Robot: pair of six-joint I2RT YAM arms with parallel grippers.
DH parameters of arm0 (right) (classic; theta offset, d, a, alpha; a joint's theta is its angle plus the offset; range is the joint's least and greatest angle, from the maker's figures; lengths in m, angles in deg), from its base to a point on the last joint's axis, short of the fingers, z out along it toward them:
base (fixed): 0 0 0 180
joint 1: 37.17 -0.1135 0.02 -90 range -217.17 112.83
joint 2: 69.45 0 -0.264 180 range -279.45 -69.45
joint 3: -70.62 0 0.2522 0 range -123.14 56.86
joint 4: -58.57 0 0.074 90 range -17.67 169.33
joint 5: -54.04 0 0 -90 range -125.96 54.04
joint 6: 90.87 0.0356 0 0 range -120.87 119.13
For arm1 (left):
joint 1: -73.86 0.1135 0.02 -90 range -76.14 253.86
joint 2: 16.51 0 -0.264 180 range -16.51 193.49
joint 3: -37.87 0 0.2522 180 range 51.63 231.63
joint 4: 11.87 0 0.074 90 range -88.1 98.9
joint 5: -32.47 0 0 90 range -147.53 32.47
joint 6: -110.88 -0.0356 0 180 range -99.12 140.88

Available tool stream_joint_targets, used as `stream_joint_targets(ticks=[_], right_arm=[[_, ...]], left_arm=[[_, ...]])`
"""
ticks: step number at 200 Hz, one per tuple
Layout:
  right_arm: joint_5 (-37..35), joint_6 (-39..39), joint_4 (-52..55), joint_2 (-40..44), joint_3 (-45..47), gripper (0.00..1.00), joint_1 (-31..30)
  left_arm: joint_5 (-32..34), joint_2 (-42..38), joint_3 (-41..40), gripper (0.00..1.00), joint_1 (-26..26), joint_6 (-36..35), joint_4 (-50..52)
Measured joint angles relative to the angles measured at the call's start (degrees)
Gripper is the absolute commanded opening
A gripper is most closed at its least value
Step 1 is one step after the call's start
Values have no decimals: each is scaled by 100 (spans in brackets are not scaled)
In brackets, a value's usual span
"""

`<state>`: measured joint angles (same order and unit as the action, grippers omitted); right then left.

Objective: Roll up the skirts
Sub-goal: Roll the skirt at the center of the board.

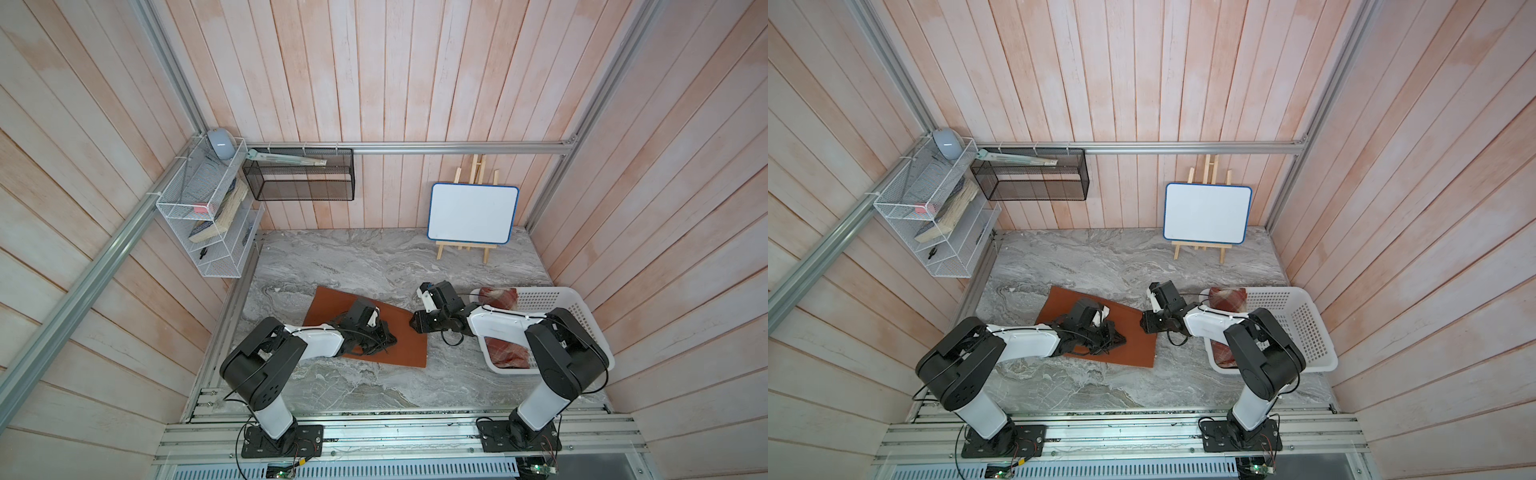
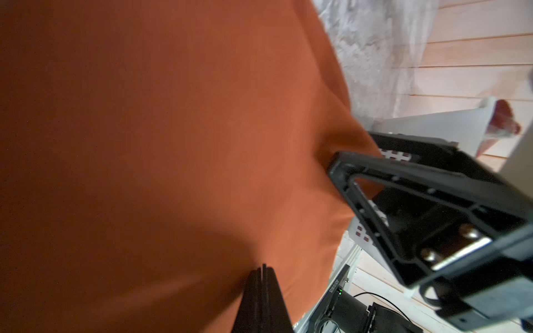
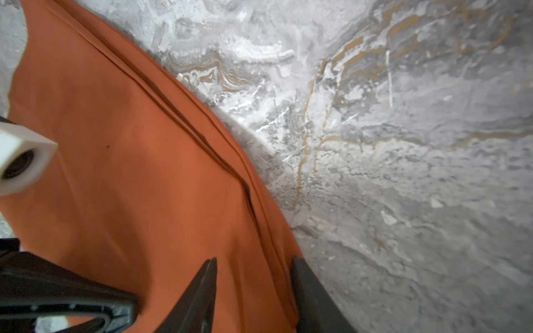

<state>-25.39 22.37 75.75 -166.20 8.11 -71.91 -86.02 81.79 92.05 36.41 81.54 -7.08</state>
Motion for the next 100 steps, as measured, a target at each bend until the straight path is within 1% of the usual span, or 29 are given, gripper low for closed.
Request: stream_joint_targets(ticks=[36, 46, 61, 72, 100], right_arm=[[-332, -140, 24, -15, 72, 47, 61], [-420, -142, -55, 11, 129, 52, 70], [-503, -188, -216, 120, 306, 54, 103], [-498, -188, -275, 184, 393, 57, 153], [-407, -197, -457, 254, 533, 60, 223]], left_arm=[[-28, 146, -2, 0, -17, 103, -181], [-26, 146, -2, 0, -17, 111, -214], [-28, 146, -2, 0, -17, 116, -249], [-46, 146, -2, 0, -20, 129, -262], [-90, 146, -4, 0, -22, 133, -269]])
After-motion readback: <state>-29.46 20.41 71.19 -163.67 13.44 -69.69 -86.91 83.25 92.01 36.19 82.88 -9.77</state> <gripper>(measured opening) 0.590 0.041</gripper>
